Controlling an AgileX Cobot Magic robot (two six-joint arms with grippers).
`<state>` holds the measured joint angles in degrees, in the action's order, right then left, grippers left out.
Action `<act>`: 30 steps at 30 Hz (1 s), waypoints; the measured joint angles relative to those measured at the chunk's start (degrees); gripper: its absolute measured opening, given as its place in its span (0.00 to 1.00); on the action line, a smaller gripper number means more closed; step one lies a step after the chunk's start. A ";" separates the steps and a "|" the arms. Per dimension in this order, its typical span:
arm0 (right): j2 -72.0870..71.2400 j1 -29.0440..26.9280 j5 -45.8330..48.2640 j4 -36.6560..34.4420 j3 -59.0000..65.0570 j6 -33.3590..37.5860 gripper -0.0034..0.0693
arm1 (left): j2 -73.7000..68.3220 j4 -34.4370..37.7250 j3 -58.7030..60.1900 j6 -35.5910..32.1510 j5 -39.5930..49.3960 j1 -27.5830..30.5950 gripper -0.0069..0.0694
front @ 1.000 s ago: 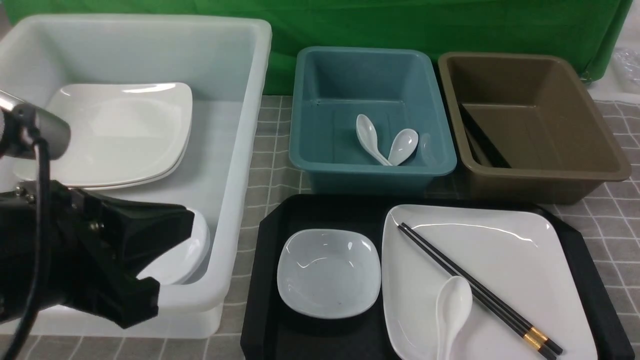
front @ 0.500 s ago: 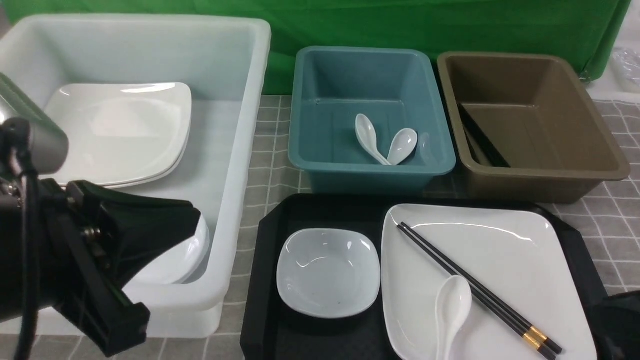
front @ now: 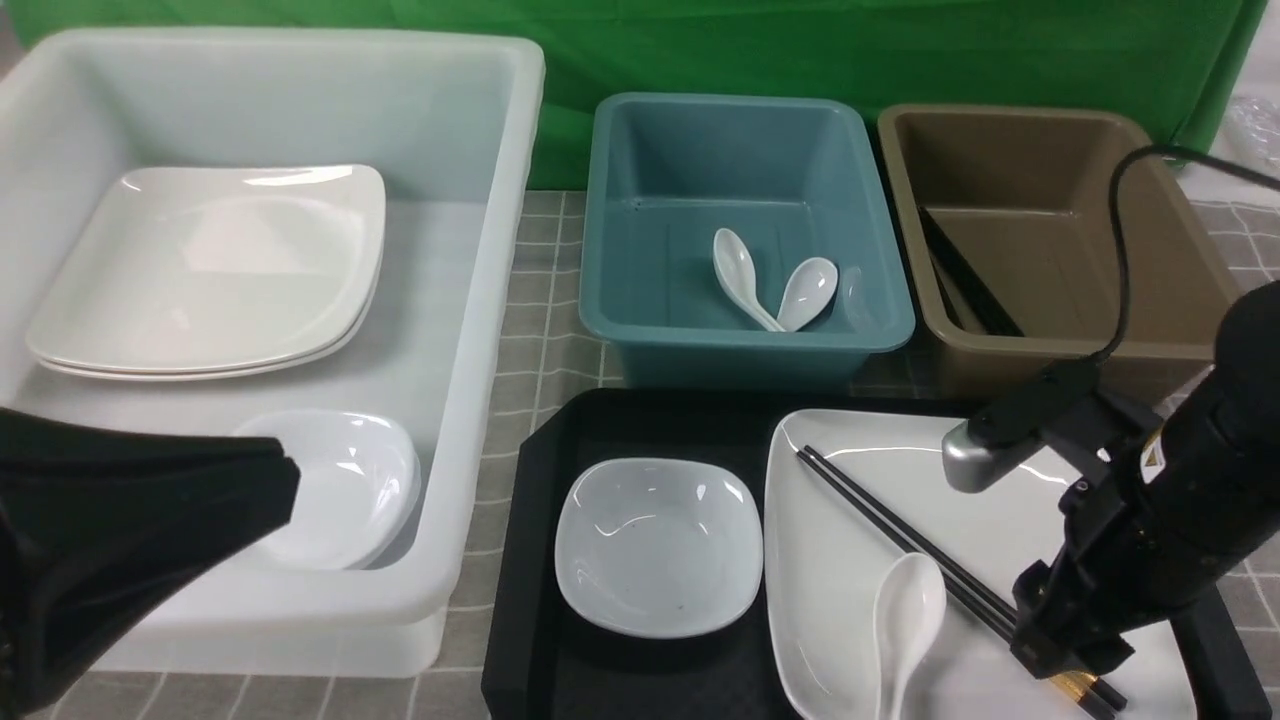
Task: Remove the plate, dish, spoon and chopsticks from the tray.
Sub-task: Use the right arm to grab a pair of chopsticks from the plate
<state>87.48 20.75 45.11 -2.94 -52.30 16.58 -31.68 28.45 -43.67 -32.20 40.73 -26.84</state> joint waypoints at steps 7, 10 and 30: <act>5.64 -0.05 -6.24 0.38 -0.02 0.65 0.74 | 0.30 -0.31 0.00 -0.04 0.53 0.00 0.10; 7.63 -0.05 -6.95 0.52 -0.02 0.85 0.74 | 0.30 -0.36 0.00 -0.07 0.57 0.00 0.10; 10.35 -0.18 -6.83 2.41 -1.03 3.76 0.26 | 0.48 -0.41 0.00 -0.20 0.64 0.00 0.10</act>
<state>97.83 20.58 38.28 -0.53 -53.34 20.35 -31.20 28.05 -43.67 -32.40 41.37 -26.84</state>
